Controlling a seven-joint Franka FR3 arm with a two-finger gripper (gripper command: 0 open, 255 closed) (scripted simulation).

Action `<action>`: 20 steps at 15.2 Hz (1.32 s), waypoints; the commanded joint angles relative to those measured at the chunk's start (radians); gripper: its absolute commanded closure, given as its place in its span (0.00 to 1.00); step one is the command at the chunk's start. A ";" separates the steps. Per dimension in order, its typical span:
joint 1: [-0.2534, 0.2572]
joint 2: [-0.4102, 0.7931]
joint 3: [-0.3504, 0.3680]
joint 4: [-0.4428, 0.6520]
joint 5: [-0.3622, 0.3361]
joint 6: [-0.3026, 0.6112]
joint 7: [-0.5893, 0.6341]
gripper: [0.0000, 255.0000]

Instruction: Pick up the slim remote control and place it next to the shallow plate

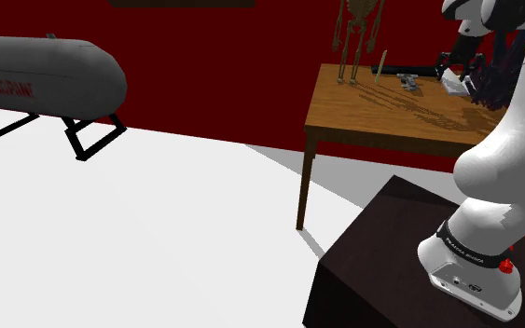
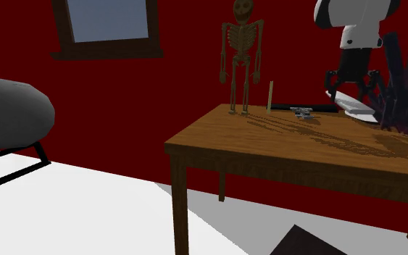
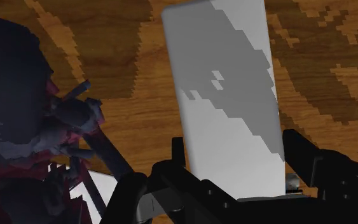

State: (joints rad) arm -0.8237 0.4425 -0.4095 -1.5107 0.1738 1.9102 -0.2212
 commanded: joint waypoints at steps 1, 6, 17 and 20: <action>-0.049 0.045 -0.009 0.058 0.018 -0.019 -0.048 1.00; -0.095 0.097 -0.007 0.097 0.038 -0.008 -0.090 1.00; -0.096 0.141 0.007 0.015 0.058 0.115 -0.103 1.00; -0.094 0.150 0.006 0.006 0.064 0.132 -0.107 1.00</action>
State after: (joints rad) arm -0.8870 0.5297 -0.3940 -1.5076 0.2296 2.0484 -0.3366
